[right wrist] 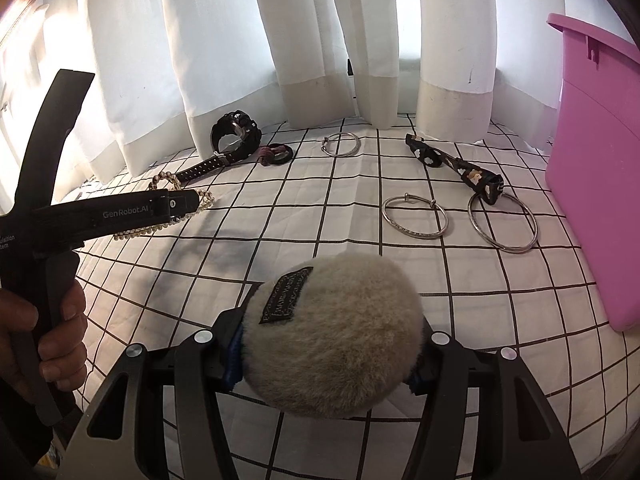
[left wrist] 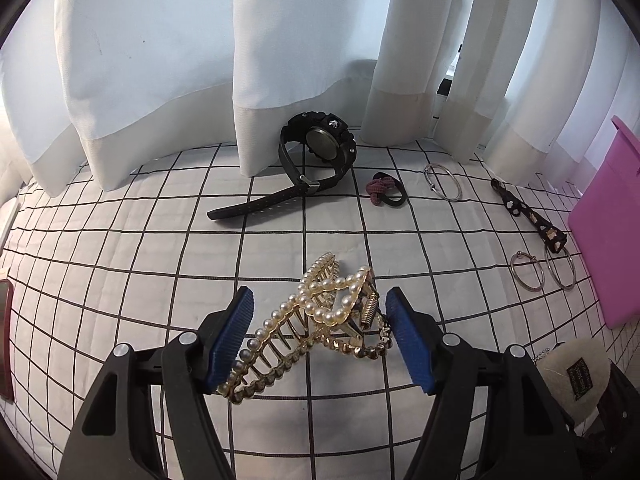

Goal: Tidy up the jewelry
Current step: 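Carry the pearl claw with the left gripper to the tub while the right carries the pom-pom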

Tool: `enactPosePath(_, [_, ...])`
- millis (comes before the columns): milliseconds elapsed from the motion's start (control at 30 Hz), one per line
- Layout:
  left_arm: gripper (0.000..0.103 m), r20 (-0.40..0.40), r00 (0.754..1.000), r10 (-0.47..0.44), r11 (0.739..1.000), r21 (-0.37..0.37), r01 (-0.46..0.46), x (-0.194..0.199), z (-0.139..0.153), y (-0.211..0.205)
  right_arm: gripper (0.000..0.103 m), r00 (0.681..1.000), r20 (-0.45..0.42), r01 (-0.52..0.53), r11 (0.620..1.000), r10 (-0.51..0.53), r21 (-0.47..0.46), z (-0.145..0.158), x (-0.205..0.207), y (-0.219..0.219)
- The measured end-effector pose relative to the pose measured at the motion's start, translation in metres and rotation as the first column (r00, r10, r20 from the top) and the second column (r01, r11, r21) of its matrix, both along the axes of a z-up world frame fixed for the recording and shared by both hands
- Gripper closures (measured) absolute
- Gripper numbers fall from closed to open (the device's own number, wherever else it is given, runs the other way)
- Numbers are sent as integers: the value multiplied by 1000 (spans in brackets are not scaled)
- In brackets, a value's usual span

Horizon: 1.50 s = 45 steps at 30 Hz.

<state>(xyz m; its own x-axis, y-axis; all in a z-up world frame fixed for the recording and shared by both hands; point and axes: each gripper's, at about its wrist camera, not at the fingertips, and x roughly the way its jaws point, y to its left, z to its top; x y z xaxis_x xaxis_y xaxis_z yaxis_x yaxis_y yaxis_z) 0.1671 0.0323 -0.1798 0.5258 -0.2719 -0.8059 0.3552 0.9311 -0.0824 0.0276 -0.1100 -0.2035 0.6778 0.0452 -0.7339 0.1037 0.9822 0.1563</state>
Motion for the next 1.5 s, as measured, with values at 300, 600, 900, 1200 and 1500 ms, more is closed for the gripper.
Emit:
enactPosePath(300, [83, -15, 1000, -16, 1000, 4, 16, 1, 8, -1, 46, 1000, 0, 8, 1000, -8, 20, 5, 1, -3])
enactPosePath(600, [87, 4, 999, -33, 999, -3, 33, 0, 9, 1, 46, 1000, 2, 10, 1000, -10, 23, 3, -1, -2])
enactPosePath(900, [96, -9, 1000, -20, 999, -31, 19, -1, 13, 11, 46, 1000, 8, 11, 1000, -11, 26, 6, -2, 0])
enactPosePath(1200, [96, 16, 1000, -15, 998, -53, 15, -4, 33, 22, 46, 999, 33, 4, 1000, -5, 20, 22, -5, 3])
enactPosePath(1500, [96, 29, 998, -53, 998, -40, 54, -11, 60, 19, 46, 998, 59, 33, 999, -33, -6, 54, -15, 1])
